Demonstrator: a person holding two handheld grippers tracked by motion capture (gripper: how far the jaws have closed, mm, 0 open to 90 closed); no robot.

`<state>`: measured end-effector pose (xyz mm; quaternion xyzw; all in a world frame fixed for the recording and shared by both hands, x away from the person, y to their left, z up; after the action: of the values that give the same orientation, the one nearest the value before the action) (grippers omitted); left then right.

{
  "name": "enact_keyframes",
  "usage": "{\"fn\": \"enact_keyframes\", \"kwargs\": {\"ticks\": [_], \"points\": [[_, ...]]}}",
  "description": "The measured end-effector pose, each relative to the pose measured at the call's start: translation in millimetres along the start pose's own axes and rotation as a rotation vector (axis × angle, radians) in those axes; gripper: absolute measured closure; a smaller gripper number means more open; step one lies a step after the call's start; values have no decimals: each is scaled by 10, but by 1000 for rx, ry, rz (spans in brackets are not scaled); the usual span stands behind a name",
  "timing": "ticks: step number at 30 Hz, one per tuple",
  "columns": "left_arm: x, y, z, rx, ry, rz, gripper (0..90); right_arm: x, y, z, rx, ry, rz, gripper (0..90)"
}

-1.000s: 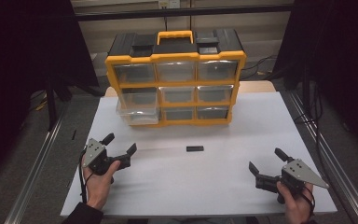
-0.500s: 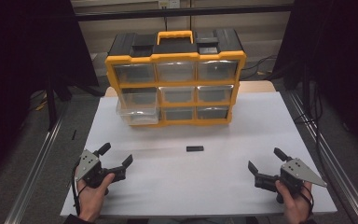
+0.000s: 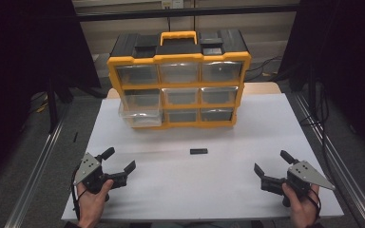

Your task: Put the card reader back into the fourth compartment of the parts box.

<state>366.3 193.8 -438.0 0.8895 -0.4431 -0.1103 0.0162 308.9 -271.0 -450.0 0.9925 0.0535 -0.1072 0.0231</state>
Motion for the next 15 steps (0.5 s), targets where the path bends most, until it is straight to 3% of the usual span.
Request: {"fn": "enact_keyframes", "kwargs": {"ticks": [9,15], "points": [[76,66,56,5,-65,93,61,7,-36,7,1,-9,-14,1],[158,206,41,31,-80,214,67,7,-36,6,-8,-5,-21,0]]}}
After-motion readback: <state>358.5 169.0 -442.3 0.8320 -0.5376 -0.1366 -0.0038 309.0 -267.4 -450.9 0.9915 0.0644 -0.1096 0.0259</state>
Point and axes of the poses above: each handheld gripper's, and its own axes: x roughly forward along the jaws, z roughly out of its underside, y roughly to its right, the point moved 7 cm from there along x, roughly forward along the jaws, and after that the axes turned 12 degrees about z, right-handed, at the moved point
